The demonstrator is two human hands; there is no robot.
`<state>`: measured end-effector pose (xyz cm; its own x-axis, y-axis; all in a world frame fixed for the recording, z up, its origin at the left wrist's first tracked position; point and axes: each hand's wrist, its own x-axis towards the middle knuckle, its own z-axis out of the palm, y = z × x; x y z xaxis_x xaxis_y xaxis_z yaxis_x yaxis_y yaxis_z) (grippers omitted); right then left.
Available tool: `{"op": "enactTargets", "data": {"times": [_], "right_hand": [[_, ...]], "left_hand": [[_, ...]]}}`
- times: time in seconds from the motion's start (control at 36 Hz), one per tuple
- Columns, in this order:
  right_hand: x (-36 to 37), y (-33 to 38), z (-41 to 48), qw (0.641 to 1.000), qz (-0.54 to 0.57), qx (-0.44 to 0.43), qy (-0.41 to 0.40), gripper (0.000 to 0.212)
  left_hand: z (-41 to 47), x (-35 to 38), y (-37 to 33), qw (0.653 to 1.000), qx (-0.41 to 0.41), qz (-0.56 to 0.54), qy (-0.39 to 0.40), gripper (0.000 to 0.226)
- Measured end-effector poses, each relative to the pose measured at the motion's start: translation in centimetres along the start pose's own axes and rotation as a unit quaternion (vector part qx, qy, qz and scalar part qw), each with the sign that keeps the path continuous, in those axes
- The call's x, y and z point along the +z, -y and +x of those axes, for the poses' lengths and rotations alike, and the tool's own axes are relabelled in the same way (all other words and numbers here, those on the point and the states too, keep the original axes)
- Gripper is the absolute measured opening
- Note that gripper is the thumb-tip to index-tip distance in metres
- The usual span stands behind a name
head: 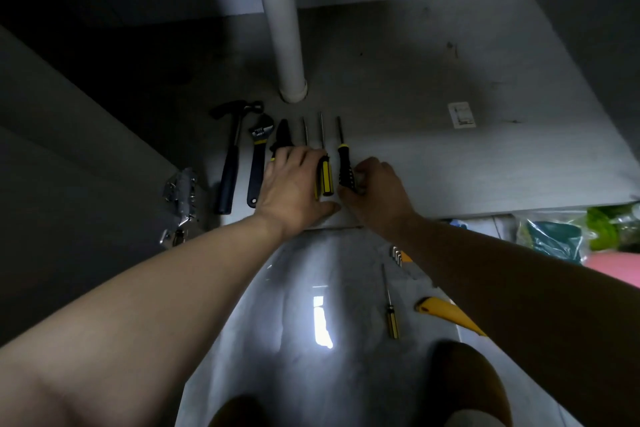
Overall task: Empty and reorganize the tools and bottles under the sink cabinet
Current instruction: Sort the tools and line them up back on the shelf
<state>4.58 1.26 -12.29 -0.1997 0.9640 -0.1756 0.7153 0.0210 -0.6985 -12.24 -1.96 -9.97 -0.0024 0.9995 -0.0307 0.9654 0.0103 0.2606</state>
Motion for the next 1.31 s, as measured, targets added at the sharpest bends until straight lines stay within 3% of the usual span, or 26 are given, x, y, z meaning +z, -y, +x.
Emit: {"op": "enactTargets", "data": {"times": [0.11,0.22,0.33,0.39,0.47,0.61,0.72,0.94,1.06,1.17,1.31], "right_hand": [[-1.9,-0.7,-0.7,0.999,-0.02,-0.035,0.03,0.048],[-6.3,-1.1,-2.3,0.98,-0.098,-0.096,0.143,0.027],[-9.6,-2.7,-4.6,0.941,-0.209,-0.13,0.232,0.011],[-10.3,-4.7,-6.6,0.932,-0.228,-0.123,0.254,0.008],[-10.2,-9.0,-9.8,0.923,-0.252,-0.081,0.279,0.013],[-8.2,-14.5,-12.9,0.921,-0.283,0.023,0.267,0.04],[-6.5,-17.4,-14.6,0.913,-0.327,0.054,0.237,0.055],[-5.9,-18.7,-14.6,0.905,-0.34,0.036,0.252,0.058],[-6.2,-18.4,-14.5,0.931,-0.278,0.028,0.234,0.061],[-6.5,-17.5,-14.7,0.966,-0.191,-0.015,0.173,0.047],[-6.6,-13.8,-13.5,0.996,-0.071,-0.031,0.053,0.038]], "left_hand": [[-1.6,0.1,-0.9,0.998,0.027,-0.007,-0.056,0.077],[-4.3,0.7,-2.7,0.986,0.128,0.011,-0.103,0.045],[-6.8,2.4,-5.0,0.97,0.238,0.01,0.04,0.03],[-8.2,3.5,-6.1,0.963,0.22,-0.031,0.154,0.029],[-10.0,6.0,-7.5,0.934,0.157,-0.082,0.311,0.05],[-12.2,9.8,-9.0,0.912,0.113,-0.115,0.378,0.062],[-13.5,12.1,-10.2,0.925,0.076,-0.127,0.349,0.058],[-14.4,13.0,-10.1,0.939,0.023,-0.138,0.314,0.03],[-13.9,11.8,-9.4,0.939,0.044,-0.147,0.308,0.035],[-12.5,8.8,-9.0,0.943,0.073,-0.165,0.279,0.039],[-8.9,4.2,-8.2,0.96,0.097,-0.203,0.167,0.043]]}}
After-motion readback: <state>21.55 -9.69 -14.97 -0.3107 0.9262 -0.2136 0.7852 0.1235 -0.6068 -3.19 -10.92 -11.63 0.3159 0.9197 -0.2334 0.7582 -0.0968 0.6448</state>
